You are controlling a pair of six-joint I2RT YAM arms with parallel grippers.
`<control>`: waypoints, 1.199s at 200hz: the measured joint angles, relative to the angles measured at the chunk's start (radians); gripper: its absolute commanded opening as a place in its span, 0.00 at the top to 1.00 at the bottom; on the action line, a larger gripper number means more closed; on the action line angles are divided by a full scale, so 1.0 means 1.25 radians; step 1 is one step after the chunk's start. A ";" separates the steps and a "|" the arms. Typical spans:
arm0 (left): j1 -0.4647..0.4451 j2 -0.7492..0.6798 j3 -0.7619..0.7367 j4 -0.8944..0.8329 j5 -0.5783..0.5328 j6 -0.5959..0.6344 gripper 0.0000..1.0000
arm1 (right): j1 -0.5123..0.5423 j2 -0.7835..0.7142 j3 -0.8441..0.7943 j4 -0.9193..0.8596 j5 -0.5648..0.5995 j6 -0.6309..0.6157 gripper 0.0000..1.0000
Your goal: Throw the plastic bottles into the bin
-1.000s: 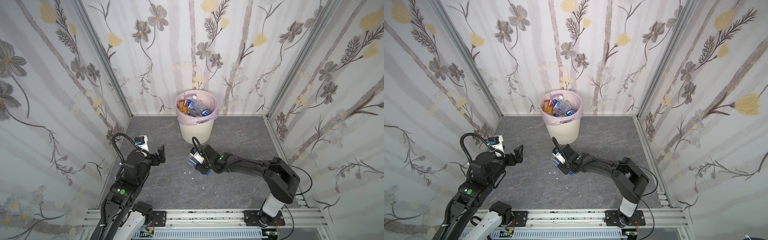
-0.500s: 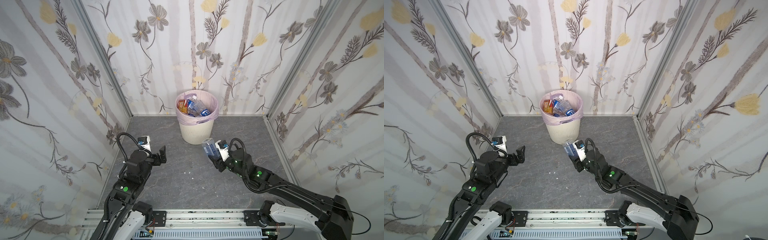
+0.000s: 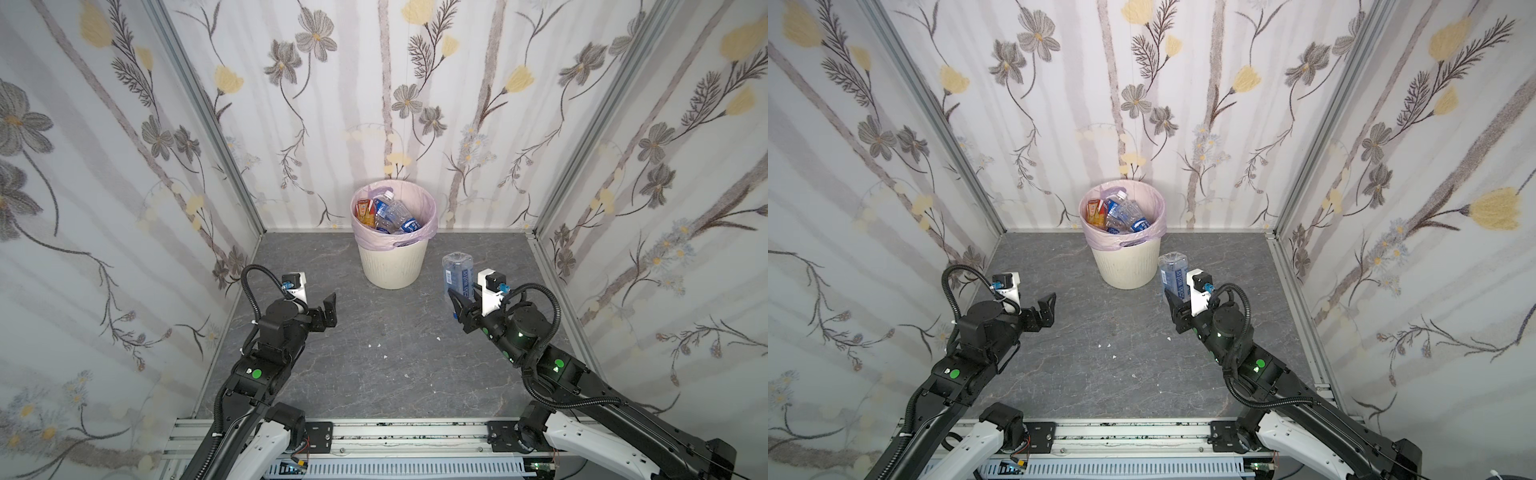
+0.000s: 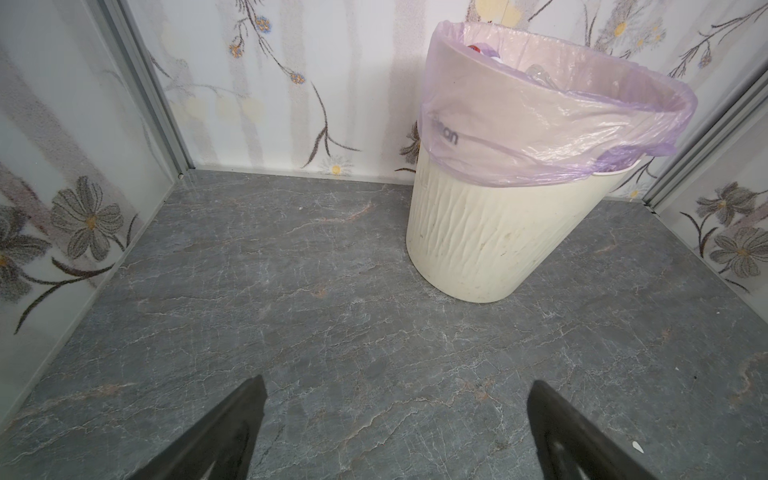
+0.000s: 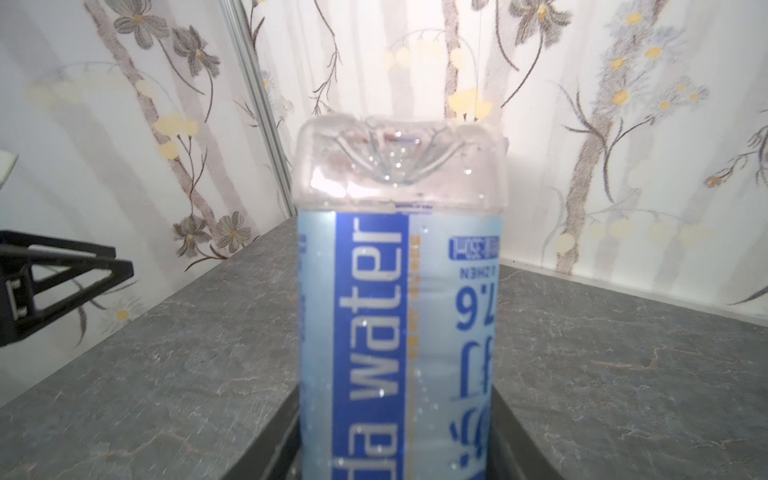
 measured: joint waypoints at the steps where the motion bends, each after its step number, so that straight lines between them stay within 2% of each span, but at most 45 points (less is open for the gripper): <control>1: 0.000 0.000 0.000 0.000 0.000 0.000 0.00 | -0.003 0.003 0.005 -0.001 -0.002 0.000 0.49; 24: 0.000 0.005 0.000 0.006 0.014 0.000 0.00 | -0.092 0.161 0.214 -0.015 -0.072 -0.019 0.48; 41: 0.000 0.005 -0.007 0.019 0.021 0.001 0.00 | -0.146 0.323 0.411 0.004 -0.141 -0.034 0.41; 55: 0.000 0.010 -0.009 0.024 0.035 0.002 0.00 | -0.186 0.508 0.617 -0.002 -0.211 -0.049 0.31; 72: 0.000 0.021 -0.009 0.030 0.039 0.002 0.00 | -0.213 0.723 0.873 -0.054 -0.267 -0.056 0.24; 82: 0.000 0.024 -0.010 0.029 0.044 0.002 0.00 | -0.223 0.800 0.974 -0.118 -0.293 -0.056 0.21; 92: 0.000 0.021 -0.010 0.030 0.049 0.002 0.00 | -0.229 0.829 1.010 -0.157 -0.309 -0.056 0.17; 107: 0.000 0.014 -0.010 0.031 0.050 0.002 0.00 | -0.229 0.806 0.973 -0.172 -0.323 -0.057 0.13; 120: 0.000 0.012 -0.010 0.032 0.050 0.002 0.00 | -0.228 0.744 0.871 -0.150 -0.333 -0.063 0.10; 140: 0.000 0.033 -0.005 0.034 0.043 0.002 0.00 | -0.233 0.640 0.722 -0.124 -0.329 -0.068 0.10; 174: 0.000 0.095 0.005 0.055 0.001 -0.005 0.00 | -0.248 0.488 0.565 -0.081 -0.306 -0.071 0.09; 240: 0.003 0.147 -0.081 0.247 -0.081 -0.009 0.00 | -0.305 0.261 0.274 -0.025 -0.219 -0.084 0.00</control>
